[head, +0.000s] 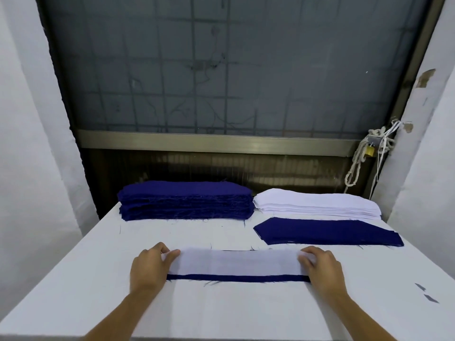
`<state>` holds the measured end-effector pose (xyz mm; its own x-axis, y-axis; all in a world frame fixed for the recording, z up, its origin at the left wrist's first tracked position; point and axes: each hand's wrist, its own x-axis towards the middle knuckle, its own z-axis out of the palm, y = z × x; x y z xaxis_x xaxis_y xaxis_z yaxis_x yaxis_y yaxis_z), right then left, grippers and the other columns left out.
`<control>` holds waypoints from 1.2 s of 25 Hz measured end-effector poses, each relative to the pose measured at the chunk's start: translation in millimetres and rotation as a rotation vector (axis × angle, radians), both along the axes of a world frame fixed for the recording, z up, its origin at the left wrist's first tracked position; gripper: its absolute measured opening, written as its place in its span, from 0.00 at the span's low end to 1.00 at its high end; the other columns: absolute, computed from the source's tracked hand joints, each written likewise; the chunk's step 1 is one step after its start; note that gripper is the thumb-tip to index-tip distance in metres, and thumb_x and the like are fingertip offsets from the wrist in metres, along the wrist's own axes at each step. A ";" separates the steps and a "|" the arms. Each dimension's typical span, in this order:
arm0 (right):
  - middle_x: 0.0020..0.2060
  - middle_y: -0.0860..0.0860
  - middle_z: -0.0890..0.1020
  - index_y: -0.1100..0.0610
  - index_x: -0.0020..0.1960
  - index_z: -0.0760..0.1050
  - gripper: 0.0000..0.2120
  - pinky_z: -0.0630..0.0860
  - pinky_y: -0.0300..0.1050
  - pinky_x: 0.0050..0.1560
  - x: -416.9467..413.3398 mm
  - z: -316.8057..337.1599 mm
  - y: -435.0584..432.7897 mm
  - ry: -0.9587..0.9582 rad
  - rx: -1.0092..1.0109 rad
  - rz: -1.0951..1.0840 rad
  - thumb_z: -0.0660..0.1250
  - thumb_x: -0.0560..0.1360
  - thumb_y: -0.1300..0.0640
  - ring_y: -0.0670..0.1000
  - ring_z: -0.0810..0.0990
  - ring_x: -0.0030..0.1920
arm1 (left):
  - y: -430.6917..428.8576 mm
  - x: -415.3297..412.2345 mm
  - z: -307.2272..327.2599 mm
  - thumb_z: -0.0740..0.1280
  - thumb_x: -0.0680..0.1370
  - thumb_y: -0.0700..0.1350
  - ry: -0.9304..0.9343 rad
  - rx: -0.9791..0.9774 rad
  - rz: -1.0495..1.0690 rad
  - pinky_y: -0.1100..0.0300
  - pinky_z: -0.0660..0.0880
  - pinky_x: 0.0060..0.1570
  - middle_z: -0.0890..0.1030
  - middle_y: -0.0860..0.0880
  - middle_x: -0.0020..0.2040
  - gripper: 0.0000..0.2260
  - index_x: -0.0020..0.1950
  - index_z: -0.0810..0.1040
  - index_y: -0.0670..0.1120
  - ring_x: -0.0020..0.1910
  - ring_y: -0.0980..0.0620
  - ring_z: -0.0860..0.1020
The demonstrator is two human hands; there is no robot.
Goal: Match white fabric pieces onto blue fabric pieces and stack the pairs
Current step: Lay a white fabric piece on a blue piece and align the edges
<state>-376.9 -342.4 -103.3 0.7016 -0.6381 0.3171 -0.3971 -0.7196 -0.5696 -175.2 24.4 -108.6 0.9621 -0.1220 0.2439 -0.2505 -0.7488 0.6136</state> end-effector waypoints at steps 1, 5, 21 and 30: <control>0.43 0.43 0.82 0.50 0.50 0.81 0.05 0.76 0.49 0.49 1.0 -0.4 -0.6 0.010 -0.020 -0.009 0.66 0.79 0.56 0.50 0.79 0.45 | -0.1 1.4 -0.8 0.66 0.79 0.62 -0.005 0.003 -0.004 0.55 0.75 0.36 0.80 0.54 0.33 0.15 0.39 0.74 0.53 0.37 0.52 0.78; 0.47 0.47 0.82 0.52 0.54 0.80 0.07 0.75 0.49 0.52 1.5 -1.4 0.3 0.054 -0.055 -0.028 0.65 0.79 0.59 0.52 0.77 0.52 | -1.8 1.7 -2.0 0.64 0.79 0.64 0.010 0.021 0.031 0.56 0.74 0.35 0.80 0.54 0.32 0.16 0.39 0.73 0.54 0.36 0.53 0.78; 0.48 0.48 0.74 0.52 0.52 0.79 0.13 0.75 0.52 0.53 -0.9 4.9 3.4 -0.023 -0.021 -0.092 0.67 0.72 0.65 0.51 0.73 0.51 | -3.7 6.2 -4.9 0.70 0.77 0.54 -0.051 -0.033 0.061 0.51 0.75 0.44 0.76 0.51 0.50 0.11 0.53 0.72 0.52 0.49 0.50 0.74; 0.46 0.46 0.75 0.50 0.52 0.79 0.08 0.74 0.48 0.52 45.2 44.1 -42.8 -0.075 -0.092 -0.127 0.69 0.76 0.61 0.48 0.71 0.50 | -118.6 31.9 71.9 0.69 0.79 0.53 -0.256 -0.030 -0.306 0.59 0.74 0.44 0.75 0.59 0.45 0.06 0.52 0.73 0.55 0.47 0.57 0.73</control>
